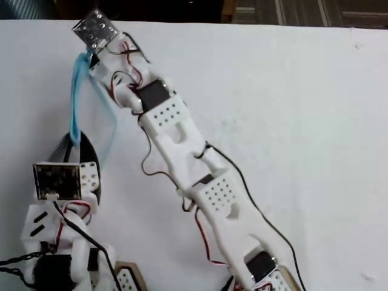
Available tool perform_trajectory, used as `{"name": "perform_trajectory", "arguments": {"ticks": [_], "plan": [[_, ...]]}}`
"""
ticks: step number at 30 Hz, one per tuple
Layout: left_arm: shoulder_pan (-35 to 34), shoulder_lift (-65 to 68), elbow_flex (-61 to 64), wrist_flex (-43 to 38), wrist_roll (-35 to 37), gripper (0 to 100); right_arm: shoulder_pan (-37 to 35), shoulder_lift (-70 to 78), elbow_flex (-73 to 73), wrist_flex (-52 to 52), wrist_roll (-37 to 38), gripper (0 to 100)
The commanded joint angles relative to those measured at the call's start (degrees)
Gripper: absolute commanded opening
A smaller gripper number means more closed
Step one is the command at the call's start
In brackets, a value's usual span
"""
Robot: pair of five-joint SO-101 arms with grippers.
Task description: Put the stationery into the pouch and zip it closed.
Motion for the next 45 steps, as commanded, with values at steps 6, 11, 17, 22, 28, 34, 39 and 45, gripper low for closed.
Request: {"name": "perform_trajectory", "arguments": {"ticks": [6,11,17,22,28,34,39,45], "plan": [[0.2,0.8,-2.8,-0.3,0.4,2,-3.4,-1.0,-9.4,-4.3,-0.2,25.2],[0.2,0.9,-2.8,-0.3,0.4,2,-4.4,-1.4,-11.9,-4.6,-0.2,25.2],[0.2,0.9,-2.8,-0.3,0.4,2,-4.4,-1.4,-12.0,-4.2,0.4,25.2],[0.2,0.9,-2.8,-0.3,0.4,2,-2.6,-2.1,-12.1,-4.4,-3.1,25.2],[0.2,0.8,-2.8,-0.3,0.4,2,1.0,-5.8,-12.0,1.6,-30.5,25.2],[0.4,0.8,-2.7,-2.3,0.4,2,5.0,-6.5,-11.7,18.4,-30.8,25.1],[0.5,0.8,-2.4,-3.0,0.4,2,6.6,-4.3,-11.9,30.8,-5.5,25.2],[2.0,0.9,-1.7,-3.0,-3.5,2,5.1,-0.9,-11.9,32.1,10.4,26.9]]}}
